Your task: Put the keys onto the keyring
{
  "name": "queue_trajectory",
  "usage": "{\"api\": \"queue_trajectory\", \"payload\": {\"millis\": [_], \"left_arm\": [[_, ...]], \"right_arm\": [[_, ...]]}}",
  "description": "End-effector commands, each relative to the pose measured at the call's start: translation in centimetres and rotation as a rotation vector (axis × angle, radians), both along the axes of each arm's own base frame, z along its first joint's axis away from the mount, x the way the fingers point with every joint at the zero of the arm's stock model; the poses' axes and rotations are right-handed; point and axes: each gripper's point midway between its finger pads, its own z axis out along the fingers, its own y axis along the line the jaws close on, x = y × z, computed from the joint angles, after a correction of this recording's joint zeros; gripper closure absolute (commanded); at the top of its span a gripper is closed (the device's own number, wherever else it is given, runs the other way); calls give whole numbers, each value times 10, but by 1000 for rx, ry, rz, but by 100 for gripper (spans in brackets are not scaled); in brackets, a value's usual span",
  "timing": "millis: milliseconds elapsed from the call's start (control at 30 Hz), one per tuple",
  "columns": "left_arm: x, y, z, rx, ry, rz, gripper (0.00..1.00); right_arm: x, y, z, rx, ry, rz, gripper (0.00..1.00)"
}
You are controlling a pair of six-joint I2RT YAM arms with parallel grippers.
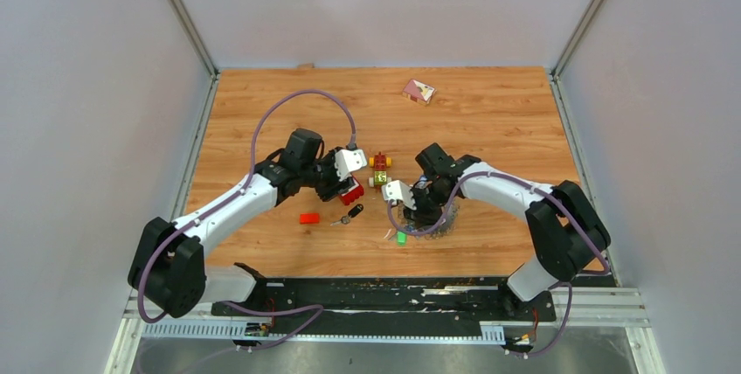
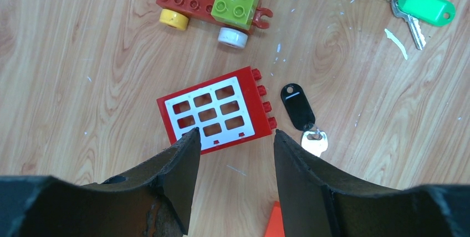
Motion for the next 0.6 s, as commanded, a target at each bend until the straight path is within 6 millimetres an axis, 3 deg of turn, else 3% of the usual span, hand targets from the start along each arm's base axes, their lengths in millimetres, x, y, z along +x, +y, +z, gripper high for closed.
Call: {"api": "queue_trajectory", "payload": {"millis": [0,567], "left_arm": [[1,-3,13,-34,-28,-20,41],[-3,-5,11,-37,-21,-41,41]], "right_arm": [[7,12,3,21,-34,34,78],[7,14,2,3,-21,39,89]]}}
